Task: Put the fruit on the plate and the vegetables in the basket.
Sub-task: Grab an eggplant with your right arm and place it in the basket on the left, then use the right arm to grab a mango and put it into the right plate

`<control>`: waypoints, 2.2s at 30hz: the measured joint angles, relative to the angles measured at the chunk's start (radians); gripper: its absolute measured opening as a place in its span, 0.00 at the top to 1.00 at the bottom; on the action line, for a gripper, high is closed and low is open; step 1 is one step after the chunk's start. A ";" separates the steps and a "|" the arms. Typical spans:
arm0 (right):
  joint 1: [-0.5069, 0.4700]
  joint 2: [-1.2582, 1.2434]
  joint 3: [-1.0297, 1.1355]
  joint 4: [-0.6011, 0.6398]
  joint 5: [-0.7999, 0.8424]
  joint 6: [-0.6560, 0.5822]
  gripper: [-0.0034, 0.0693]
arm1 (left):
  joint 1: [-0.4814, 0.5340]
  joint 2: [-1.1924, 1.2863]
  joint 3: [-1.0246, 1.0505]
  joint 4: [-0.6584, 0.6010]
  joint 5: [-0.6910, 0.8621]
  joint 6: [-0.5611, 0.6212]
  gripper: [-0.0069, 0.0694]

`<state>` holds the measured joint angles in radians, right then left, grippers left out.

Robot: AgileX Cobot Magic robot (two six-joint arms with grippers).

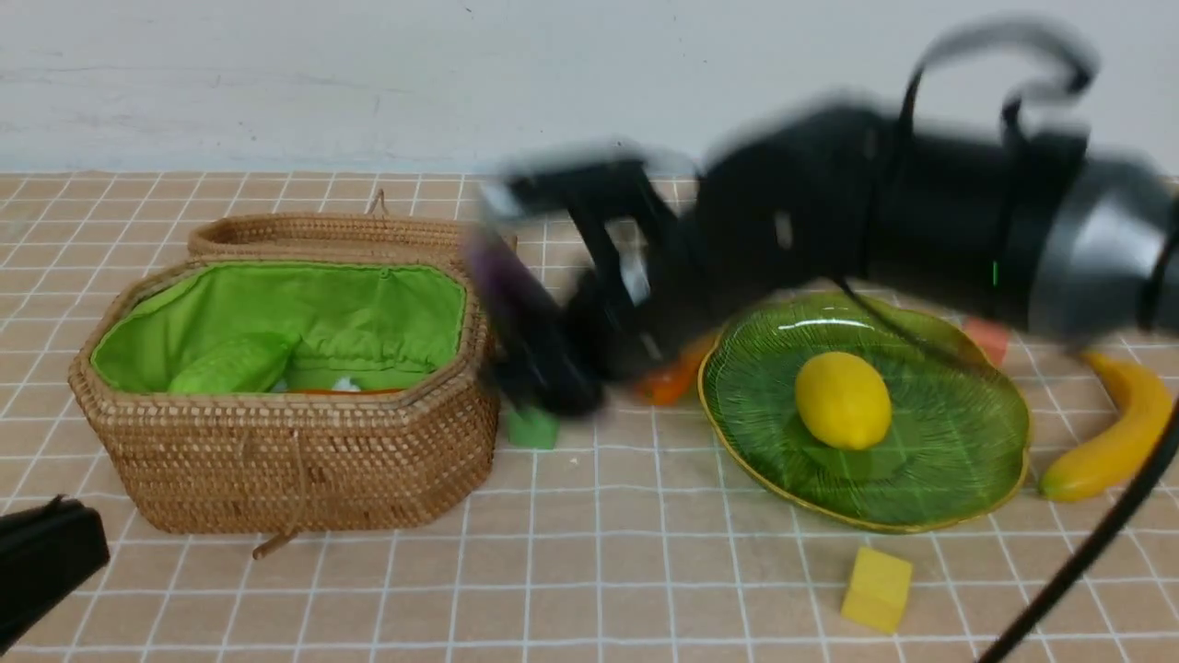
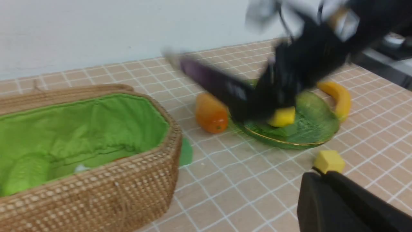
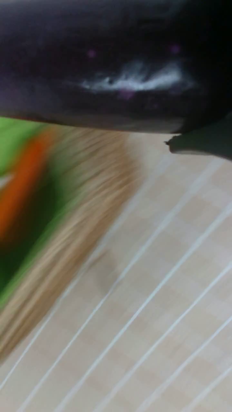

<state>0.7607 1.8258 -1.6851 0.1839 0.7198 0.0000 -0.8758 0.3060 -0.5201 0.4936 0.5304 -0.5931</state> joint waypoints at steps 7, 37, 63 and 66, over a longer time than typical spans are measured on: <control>0.007 0.255 -0.381 0.239 0.001 -0.389 0.40 | 0.000 -0.001 0.000 0.010 0.010 -0.056 0.92; -0.332 0.462 -0.558 -0.103 0.375 0.396 0.18 | -0.001 -0.001 -0.001 -0.040 -0.004 -0.014 0.90; -0.326 0.593 -0.558 0.000 0.271 0.356 0.14 | -0.001 -0.001 -0.001 -0.049 -0.004 -0.014 0.88; -0.318 0.596 -0.558 0.000 0.240 0.351 0.14 | -0.001 -0.001 -0.001 -0.049 -0.004 -0.014 0.88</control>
<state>0.4424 2.4217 -2.2432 0.1836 0.9603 0.3509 -0.8767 0.3049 -0.5209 0.4444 0.5268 -0.6069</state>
